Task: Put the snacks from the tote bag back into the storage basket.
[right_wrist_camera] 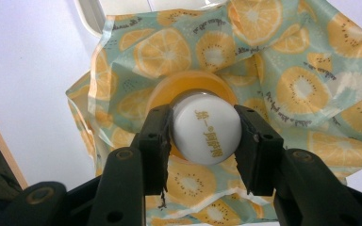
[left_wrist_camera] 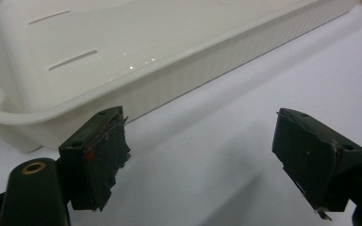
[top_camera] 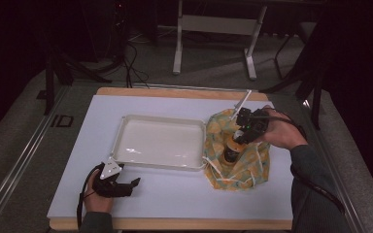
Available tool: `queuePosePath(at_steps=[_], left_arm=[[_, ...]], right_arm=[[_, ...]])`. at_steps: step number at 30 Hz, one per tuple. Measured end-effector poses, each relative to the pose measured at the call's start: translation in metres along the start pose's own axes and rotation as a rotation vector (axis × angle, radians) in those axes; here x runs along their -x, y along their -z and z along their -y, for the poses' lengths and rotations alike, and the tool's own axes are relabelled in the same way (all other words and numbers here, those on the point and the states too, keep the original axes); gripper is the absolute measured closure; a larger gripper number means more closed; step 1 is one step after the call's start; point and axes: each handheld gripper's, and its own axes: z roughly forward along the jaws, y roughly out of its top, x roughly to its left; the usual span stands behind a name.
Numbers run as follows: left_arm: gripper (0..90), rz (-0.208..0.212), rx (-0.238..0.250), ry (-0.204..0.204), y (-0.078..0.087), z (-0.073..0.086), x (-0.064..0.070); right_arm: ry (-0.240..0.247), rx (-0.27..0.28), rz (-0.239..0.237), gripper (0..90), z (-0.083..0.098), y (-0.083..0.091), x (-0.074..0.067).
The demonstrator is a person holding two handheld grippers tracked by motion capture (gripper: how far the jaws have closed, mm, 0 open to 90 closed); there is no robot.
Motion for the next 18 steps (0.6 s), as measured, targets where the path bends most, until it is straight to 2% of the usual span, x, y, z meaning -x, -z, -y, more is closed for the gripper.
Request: queuePosePath(at_steps=[7, 18], left_arm=[[18.7, 0.001, 0.000, 0.000, 0.000, 0.000, 0.000], [18.7, 0.001, -0.001, 0.000, 0.000, 0.000, 0.000]], right_arm=[[0.004, 0.002, -0.003, 58.8, 0.000, 0.002, -0.001], [0.010, 0.003, 0.008, 58.9, -0.002, 0.017, 0.000]])
